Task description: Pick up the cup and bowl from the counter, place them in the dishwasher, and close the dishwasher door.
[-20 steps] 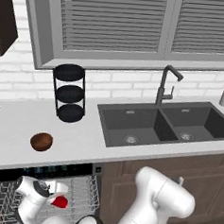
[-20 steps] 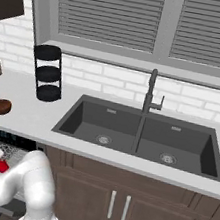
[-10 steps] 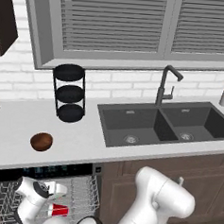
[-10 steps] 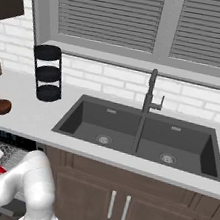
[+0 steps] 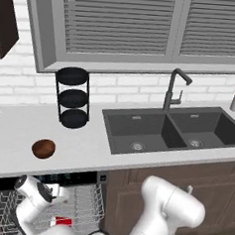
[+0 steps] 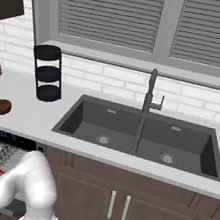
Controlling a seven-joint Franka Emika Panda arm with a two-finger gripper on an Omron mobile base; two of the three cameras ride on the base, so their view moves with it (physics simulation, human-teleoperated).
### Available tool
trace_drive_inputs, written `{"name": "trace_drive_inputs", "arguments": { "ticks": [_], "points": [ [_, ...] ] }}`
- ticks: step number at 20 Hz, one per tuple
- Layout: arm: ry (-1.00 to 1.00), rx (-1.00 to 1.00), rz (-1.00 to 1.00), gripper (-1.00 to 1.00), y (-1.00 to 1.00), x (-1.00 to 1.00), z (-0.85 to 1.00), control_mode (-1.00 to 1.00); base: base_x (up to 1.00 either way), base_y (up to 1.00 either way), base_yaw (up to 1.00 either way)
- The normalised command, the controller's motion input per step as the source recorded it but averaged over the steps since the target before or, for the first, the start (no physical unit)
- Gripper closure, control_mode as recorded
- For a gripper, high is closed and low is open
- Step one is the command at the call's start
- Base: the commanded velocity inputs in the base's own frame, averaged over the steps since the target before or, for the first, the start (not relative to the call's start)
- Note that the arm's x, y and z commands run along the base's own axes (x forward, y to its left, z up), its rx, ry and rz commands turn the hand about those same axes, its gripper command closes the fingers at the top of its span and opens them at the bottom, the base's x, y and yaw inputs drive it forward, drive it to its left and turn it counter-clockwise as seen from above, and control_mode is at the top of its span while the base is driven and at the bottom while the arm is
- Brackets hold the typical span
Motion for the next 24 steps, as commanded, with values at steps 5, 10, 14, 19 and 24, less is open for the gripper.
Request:
{"name": "trace_drive_inputs", "arguments": {
  "ticks": [5,10,14,19,24],
  "points": [
    [0.0,0.26,0.07,-1.0,-0.01,-0.69,0.88,-1.0,0.0,0.0,0.0],
    [0.06,0.19,0.02,-1.0,0.0,-0.14,1.0,-1.0,0.0,0.0,0.0],
    [0.15,0.24,0.0,-1.0,0.0,0.0,1.0,-1.0,0.0,0.0,0.0],
    [0.16,0.17,0.0,-1.0,0.0,0.07,1.0,-1.0,0.0,0.0,0.0],
    [0.11,-0.02,-0.01,-1.0,0.0,0.22,1.0,-1.0,0.0,0.0,0.0]
  ]
}}
